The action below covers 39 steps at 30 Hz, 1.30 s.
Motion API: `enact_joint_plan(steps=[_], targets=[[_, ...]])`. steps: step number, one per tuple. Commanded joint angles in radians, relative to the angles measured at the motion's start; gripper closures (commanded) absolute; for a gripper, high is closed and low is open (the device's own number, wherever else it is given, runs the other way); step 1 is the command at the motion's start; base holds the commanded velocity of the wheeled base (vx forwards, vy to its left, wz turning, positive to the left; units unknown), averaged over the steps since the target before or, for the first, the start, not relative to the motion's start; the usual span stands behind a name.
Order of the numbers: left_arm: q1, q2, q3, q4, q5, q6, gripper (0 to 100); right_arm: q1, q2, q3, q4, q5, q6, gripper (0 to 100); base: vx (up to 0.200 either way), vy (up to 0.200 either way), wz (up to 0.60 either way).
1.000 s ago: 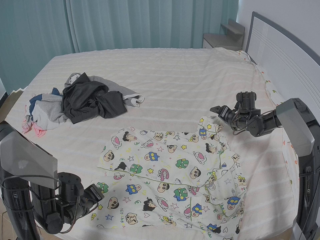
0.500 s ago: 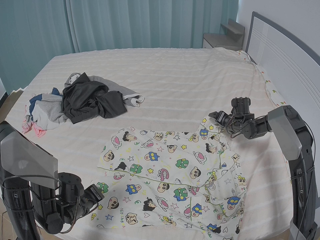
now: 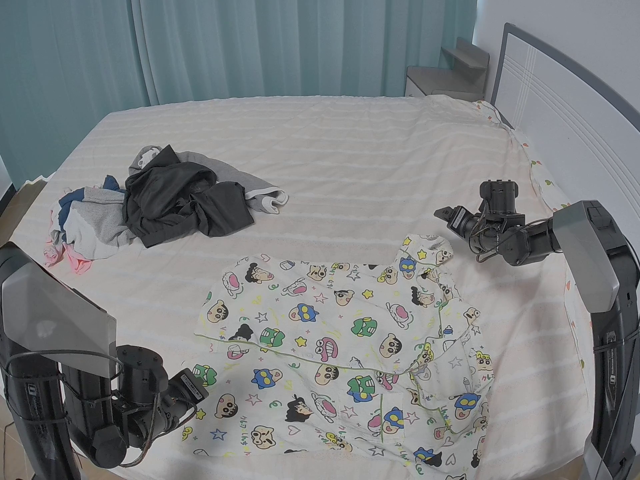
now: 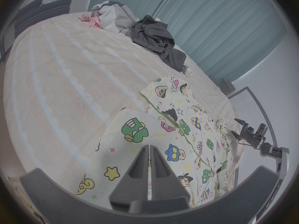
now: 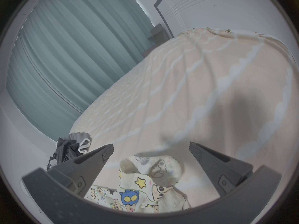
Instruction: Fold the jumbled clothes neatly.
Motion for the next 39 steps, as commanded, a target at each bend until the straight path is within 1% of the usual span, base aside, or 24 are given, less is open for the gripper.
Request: enact_joint_plan(steps=[1, 6, 15, 16, 22, 29, 38, 39], targets=[[-0.001, 0.001, 0.008, -0.018, 0.001, -0.003, 100, 0.001, -0.006, 0.041, -0.007, 0.001, 0.000, 0, 0.000, 0.000, 0.00], [0.001, 0.001, 0.008, -0.018, 0.001, -0.005, 100, 0.006, 0.054, 0.043, -0.019, 0.004, 0.004, 0, 0.000, 0.000, 0.00], [-0.001, 0.003, 0.006, -0.018, -0.001, -0.005, 100, 0.029, 0.082, 0.026, -0.019, 0.005, -0.003, 0, 0.000, 0.000, 0.00], [-0.001, 0.004, 0.006, -0.018, 0.001, -0.005, 100, 0.032, 0.082, 0.025, -0.018, 0.005, -0.003, 100, 0.000, 0.000, 0.00], [-0.001, 0.009, 0.006, -0.018, 0.001, -0.005, 100, 0.047, 0.113, 0.009, -0.013, 0.001, -0.003, 100, 0.000, 0.000, 0.00], [0.001, 0.009, 0.006, -0.018, 0.001, -0.007, 100, 0.047, 0.106, -0.023, -0.021, -0.004, 0.000, 100, 0.000, 0.000, 0.00], [-0.001, 0.009, 0.006, -0.018, 0.001, -0.007, 100, 0.044, 0.091, -0.138, -0.010, -0.009, 0.000, 100, 0.000, 0.000, 0.00], [-0.001, 0.010, 0.006, -0.018, 0.001, -0.007, 100, 0.044, 0.100, -0.183, -0.012, -0.033, -0.003, 100, 0.000, 0.000, 0.00]])
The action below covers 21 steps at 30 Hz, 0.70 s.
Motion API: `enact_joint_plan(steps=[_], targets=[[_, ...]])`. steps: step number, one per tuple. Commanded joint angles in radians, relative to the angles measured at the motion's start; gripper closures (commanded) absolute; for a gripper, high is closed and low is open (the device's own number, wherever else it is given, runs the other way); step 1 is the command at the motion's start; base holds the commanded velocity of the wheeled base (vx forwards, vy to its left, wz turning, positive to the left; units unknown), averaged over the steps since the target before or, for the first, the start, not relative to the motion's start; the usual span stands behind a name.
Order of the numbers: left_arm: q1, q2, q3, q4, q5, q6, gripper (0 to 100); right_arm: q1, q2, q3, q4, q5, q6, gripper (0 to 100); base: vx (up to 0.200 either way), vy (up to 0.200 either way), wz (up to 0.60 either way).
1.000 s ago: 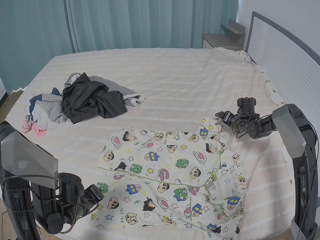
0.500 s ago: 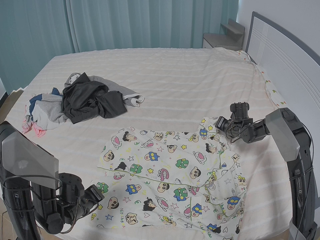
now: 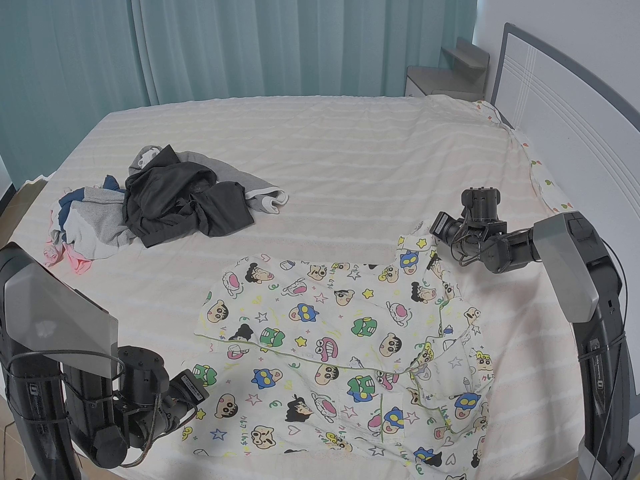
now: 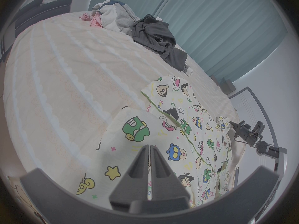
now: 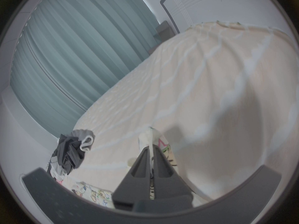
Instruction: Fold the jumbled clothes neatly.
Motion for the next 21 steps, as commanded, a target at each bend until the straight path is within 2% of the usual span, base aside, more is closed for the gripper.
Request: enact_joint_plan(steps=[1, 4, 16, 17, 21], targets=[[0.000, 0.002, 0.007, -0.018, 0.000, 0.000, 100, -0.001, 0.008, -0.095, -0.001, -0.037, -0.004, 100, 0.000, 0.000, 0.00], [0.000, 0.007, 0.007, -0.018, 0.000, 0.000, 100, -0.001, 0.044, -0.153, 0.002, -0.052, -0.018, 100, 0.000, 0.000, 0.00], [0.001, 0.016, 0.007, -0.018, 0.000, 0.000, 100, -0.001, 0.072, -0.153, 0.002, -0.052, -0.041, 100, 0.000, 0.000, 0.00], [0.001, 0.014, 0.007, -0.018, 0.000, 0.000, 100, -0.001, 0.073, -0.153, 0.000, -0.052, -0.044, 0, 0.000, 0.000, 0.00], [0.000, 0.014, 0.007, -0.018, 0.000, 0.000, 100, -0.003, 0.073, -0.153, 0.000, -0.052, -0.050, 0, 0.000, 0.000, 0.00]])
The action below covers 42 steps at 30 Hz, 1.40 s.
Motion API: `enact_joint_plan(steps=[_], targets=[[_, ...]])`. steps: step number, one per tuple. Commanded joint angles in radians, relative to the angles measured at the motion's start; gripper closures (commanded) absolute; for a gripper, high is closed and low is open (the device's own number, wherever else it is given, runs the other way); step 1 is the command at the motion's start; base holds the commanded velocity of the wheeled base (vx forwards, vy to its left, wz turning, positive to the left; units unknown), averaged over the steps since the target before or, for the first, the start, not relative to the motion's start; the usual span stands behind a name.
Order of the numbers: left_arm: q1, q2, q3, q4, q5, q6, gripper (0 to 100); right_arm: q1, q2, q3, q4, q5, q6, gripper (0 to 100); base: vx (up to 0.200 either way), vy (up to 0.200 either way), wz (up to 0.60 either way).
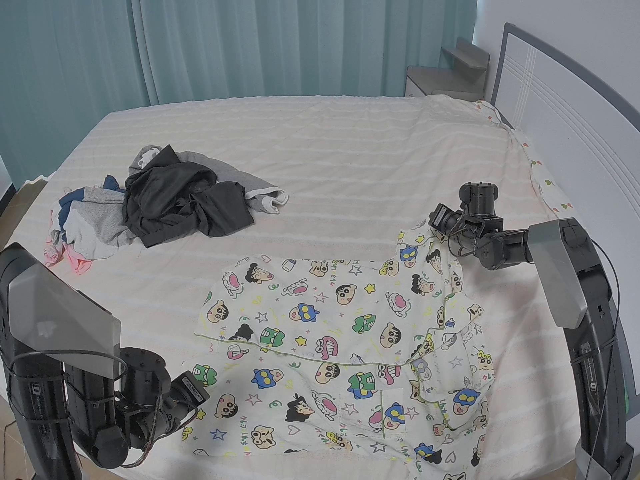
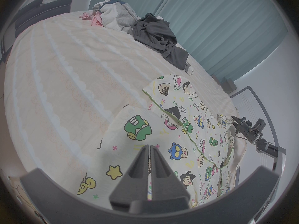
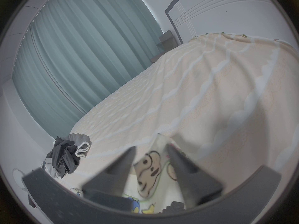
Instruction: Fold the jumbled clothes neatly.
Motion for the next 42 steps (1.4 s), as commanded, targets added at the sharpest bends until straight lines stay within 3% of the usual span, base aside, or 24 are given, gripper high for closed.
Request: enact_joint_plan(steps=[1, 7, 13, 15, 19, 22, 25, 32, 42], targets=[[0.000, 0.002, 0.007, -0.018, 0.000, 0.000, 100, -0.001, 0.002, -0.001, -0.001, 0.000, -0.001, 0, 0.000, 0.000, 0.00], [0.001, -0.009, 0.008, -0.018, 0.011, 0.000, 100, -0.017, -0.119, 0.005, 0.008, 0.010, 0.002, 0, 0.000, 0.000, 0.00], [-0.002, -0.014, 0.007, -0.018, 0.009, -0.019, 100, -0.022, -0.298, 0.261, -0.005, 0.030, 0.014, 0, 0.000, 0.000, 0.00], [-0.003, -0.014, 0.007, -0.018, 0.009, -0.022, 100, -0.027, -0.387, 0.418, -0.010, 0.043, 0.014, 0, 0.000, 0.000, 0.00], [-0.017, -0.014, 0.007, -0.018, 0.009, -0.031, 100, -0.031, -0.542, 0.699, -0.096, 0.134, 0.014, 0, 0.000, 0.000, 0.00], [-0.054, -0.014, 0.008, -0.018, 0.002, -0.099, 100, -0.036, -0.680, 0.942, -0.196, 0.238, 0.014, 0, -0.200, 0.000, 0.00], [-0.066, -0.014, 0.008, -0.018, -0.004, -0.123, 100, -0.036, -0.776, 1.116, -0.243, 0.275, 0.012, 0, -0.200, 0.000, 0.00], [-0.066, -0.009, 0.010, -0.018, -0.035, -0.148, 100, -0.034, -0.900, 1.358, -0.252, 0.275, 0.012, 0, -0.200, 0.000, 0.00], [-0.066, -0.004, 0.004, -0.018, -0.070, -0.198, 100, -0.033, -0.972, 1.504, -0.294, 0.240, 0.000, 0, -0.200, 0.000, 0.00]])
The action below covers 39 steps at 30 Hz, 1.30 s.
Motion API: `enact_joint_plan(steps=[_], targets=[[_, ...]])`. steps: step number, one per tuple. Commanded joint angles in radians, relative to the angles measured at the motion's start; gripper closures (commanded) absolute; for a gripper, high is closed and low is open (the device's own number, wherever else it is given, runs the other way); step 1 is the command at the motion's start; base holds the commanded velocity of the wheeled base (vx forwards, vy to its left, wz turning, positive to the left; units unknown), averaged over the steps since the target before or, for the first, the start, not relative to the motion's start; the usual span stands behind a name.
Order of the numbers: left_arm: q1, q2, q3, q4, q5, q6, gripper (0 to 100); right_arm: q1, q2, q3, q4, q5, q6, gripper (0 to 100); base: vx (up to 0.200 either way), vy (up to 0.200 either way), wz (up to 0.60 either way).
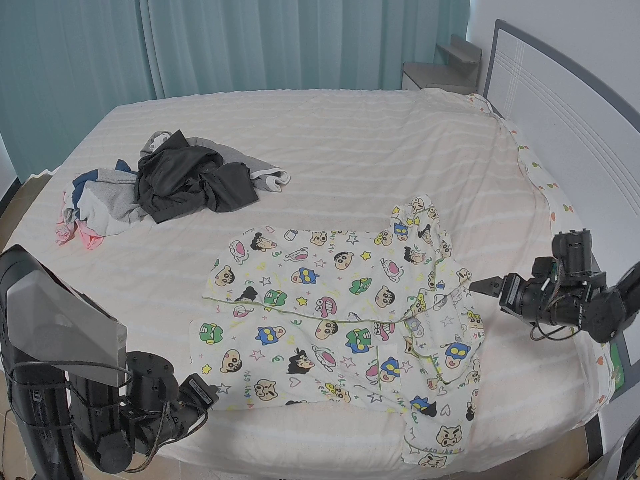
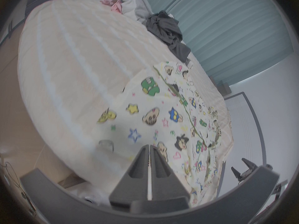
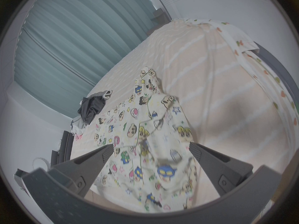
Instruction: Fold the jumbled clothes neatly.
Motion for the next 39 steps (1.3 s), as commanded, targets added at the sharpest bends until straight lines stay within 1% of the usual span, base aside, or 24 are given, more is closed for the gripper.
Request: enact_joint_plan(steps=[1, 4, 5, 6, 12, 17, 18, 25, 28, 33, 35, 37, 39], targets=[[-0.007, 0.005, 0.004, -0.018, -0.030, -0.033, 100, 0.000, -0.140, 0.136, -0.049, -0.001, -0.006, 0, -0.200, 0.000, 0.00], [-0.007, 0.007, 0.004, -0.018, -0.035, -0.037, 100, 0.001, -0.139, 0.201, -0.112, -0.002, -0.006, 0, -0.200, 0.000, 0.00], [-0.007, 0.007, 0.004, -0.018, -0.035, -0.037, 100, 0.001, -0.139, 0.201, -0.112, -0.002, -0.006, 0, 0.000, 0.000, 0.00], [-0.007, 0.025, 0.002, -0.018, -0.033, -0.033, 100, 0.000, -0.137, 0.236, -0.156, -0.002, -0.004, 0, 0.000, 0.000, 0.00], [-0.007, 0.053, -0.005, -0.018, -0.029, -0.029, 100, 0.001, -0.142, 0.319, -0.257, -0.002, -0.006, 0, 0.000, 0.000, 0.00], [-0.006, 0.045, -0.019, -0.018, -0.029, -0.029, 100, 0.001, -0.142, 0.347, -0.293, -0.001, -0.001, 0, 0.000, 0.000, 0.00], [-0.006, 0.043, -0.019, -0.018, -0.027, -0.031, 0, 0.001, -0.142, 0.348, -0.293, -0.001, 0.000, 0, 0.000, 0.000, 0.00], [0.008, 0.054, -0.062, -0.018, -0.023, -0.039, 0, 0.012, -0.145, 0.354, -0.294, 0.002, 0.005, 0, 0.000, 0.000, 0.00], [0.011, 0.073, -0.084, -0.018, -0.021, -0.039, 0, 0.035, -0.159, 0.356, -0.299, 0.002, 0.009, 0, 0.000, 0.000, 0.00], [0.043, 0.114, -0.162, -0.018, -0.017, -0.031, 0, 0.064, -0.186, 0.374, -0.299, 0.002, 0.011, 0, 0.000, 0.000, 0.00], [0.048, 0.131, -0.191, -0.018, 0.003, -0.028, 0, 0.080, -0.197, 0.380, -0.299, 0.001, 0.009, 0, 0.000, 0.000, 0.00], [0.046, 0.149, -0.220, -0.018, 0.054, -0.025, 0, 0.089, -0.212, 0.385, -0.299, 0.001, 0.009, 0, 0.000, 0.000, 0.00], [0.045, 0.161, -0.228, -0.018, 0.077, -0.016, 0, 0.089, -0.221, 0.385, -0.299, 0.002, 0.011, 0, 0.000, 0.000, 0.00]])
